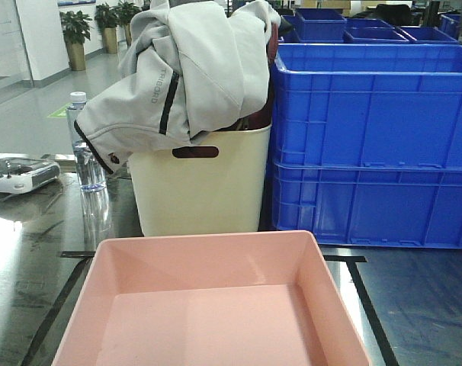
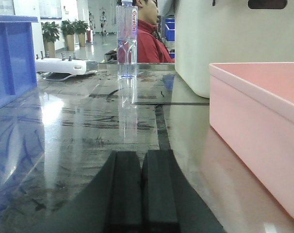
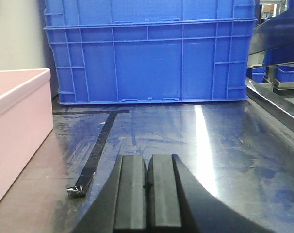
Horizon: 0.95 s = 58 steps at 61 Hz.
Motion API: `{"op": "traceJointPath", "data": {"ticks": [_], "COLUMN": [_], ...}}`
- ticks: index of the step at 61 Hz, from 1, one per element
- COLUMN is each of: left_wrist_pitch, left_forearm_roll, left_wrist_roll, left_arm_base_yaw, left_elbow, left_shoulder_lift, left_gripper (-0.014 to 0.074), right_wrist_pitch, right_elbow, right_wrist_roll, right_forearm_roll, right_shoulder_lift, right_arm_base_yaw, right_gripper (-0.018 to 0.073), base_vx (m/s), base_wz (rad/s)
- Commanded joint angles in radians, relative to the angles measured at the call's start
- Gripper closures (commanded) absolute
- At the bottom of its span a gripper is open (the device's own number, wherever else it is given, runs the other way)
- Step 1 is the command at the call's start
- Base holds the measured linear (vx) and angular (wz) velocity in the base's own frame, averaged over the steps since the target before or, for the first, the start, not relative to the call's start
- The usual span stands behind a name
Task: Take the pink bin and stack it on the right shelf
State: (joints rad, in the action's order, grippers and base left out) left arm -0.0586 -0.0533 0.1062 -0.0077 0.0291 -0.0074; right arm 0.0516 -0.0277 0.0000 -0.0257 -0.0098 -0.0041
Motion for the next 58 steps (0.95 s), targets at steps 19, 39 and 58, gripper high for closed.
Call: {"op": "traceJointPath", "data": {"ticks": [19, 39, 58], "left_wrist_pitch": [0.087, 0.087, 0.087], "left_forearm_roll": [-0.001, -0.001, -0.001], "left_wrist_roll": [0.002, 0.002, 0.002], "left_arm_base_yaw": [0.000, 0.000, 0.000], "left_elbow": [0.014, 0.014, 0.014], "left_shoulder_lift": [-0.020, -0.020, -0.020], "left_gripper": [0.0603, 0.0603, 0.0603], "right_wrist_pitch": [-0.086, -0.086, -0.085], "right_elbow": [-0.004, -0.004, -0.004], "right_wrist_roll": [-0.007, -0.007, -0.007], "right_forearm_roll": [0.001, 0.001, 0.001], "right_shoulder_lift": [-0.015, -0.014, -0.014], "right_arm_base_yaw": [-0.004, -0.004, -0.006], "right_gripper": [0.0568, 0.0568, 0.0568], "base_vx": [0.00, 0.00, 0.00], "base_wz": [0.00, 0.00, 0.00]}}
